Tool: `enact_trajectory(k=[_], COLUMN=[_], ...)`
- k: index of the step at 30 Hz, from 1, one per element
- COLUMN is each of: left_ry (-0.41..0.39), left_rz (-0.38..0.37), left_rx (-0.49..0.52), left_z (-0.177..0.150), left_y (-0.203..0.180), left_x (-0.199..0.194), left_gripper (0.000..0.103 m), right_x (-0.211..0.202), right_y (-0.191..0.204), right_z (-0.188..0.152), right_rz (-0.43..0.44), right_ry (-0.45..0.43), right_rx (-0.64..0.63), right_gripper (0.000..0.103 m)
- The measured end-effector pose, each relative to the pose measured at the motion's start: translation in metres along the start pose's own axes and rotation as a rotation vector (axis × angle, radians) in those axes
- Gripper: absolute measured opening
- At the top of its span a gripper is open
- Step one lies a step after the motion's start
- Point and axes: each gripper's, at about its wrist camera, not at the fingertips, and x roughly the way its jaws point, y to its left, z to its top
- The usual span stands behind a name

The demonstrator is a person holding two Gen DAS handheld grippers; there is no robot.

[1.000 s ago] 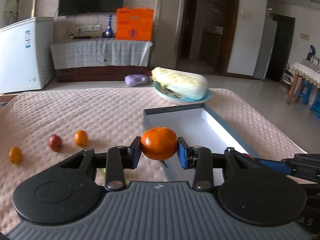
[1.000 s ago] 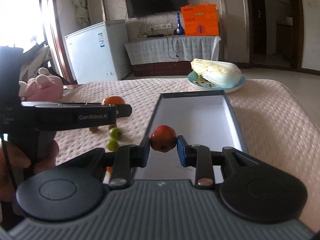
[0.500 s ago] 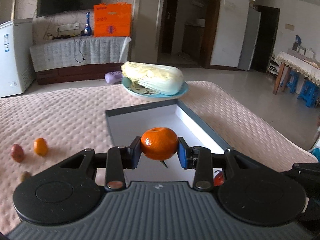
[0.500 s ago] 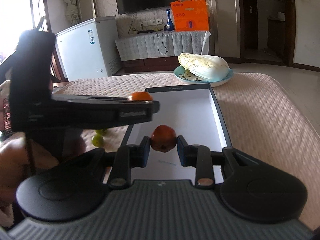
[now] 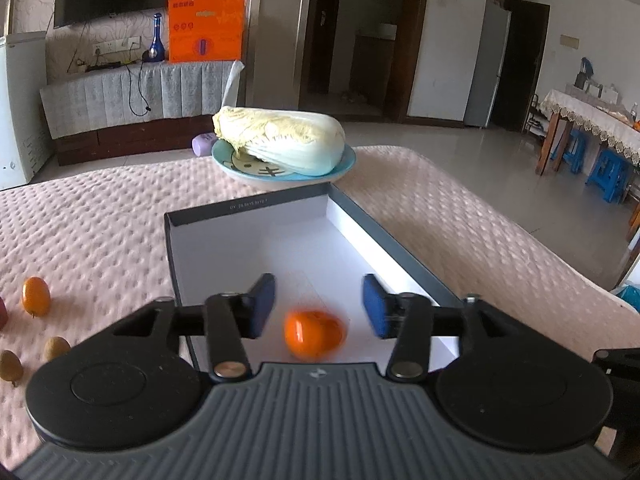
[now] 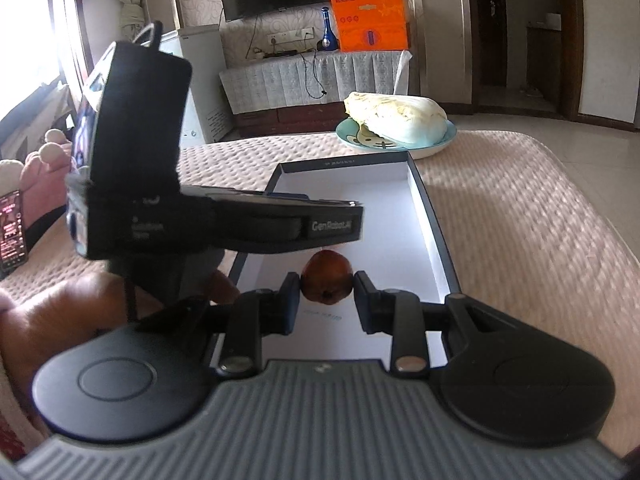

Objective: Organize fruits
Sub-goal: 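Open the left gripper to drop the tangerine into the box while the right gripper releases the apple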

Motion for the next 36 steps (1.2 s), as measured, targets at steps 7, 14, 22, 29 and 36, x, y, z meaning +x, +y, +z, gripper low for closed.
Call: enact_trajectory(k=[7, 14, 22, 29, 36], left_ry=[-0.067, -0.116, -0.129, -0.086, -0.078], left_rz=[0.008, 0.044, 0.077, 0.095, 0.151], left_rx=[-0.003, -0.052, -0.04, -0.048, -0.099], left_z=[0.002, 0.005, -0.015, -0.033, -0.038], left_y=[0.004, 0.024, 0.038, 0.058, 0.096], left_x=[-0.026, -0.073, -0.146, -0.161, -0.173], left_gripper=[0.069, 0.071, 0.077, 0.078, 0.081], right_x=[0.006, 0.024, 0.039, 0.049, 0.057], right_y=[-0.001, -0.007, 0.0, 0.004, 0.0], right_z=[0.004, 0.011, 0.015, 0.014, 0.015], right_rz=[-0.011, -0.042, -0.077, -0.132, -0.206], right_ry=[-0.016, -0.02, 0.0, 0.018, 0.022], right_rx=[0.027, 0.078, 0.096, 0.099, 0.121], right_gripper=[0.032, 0.032, 0.032, 0.033, 0.043])
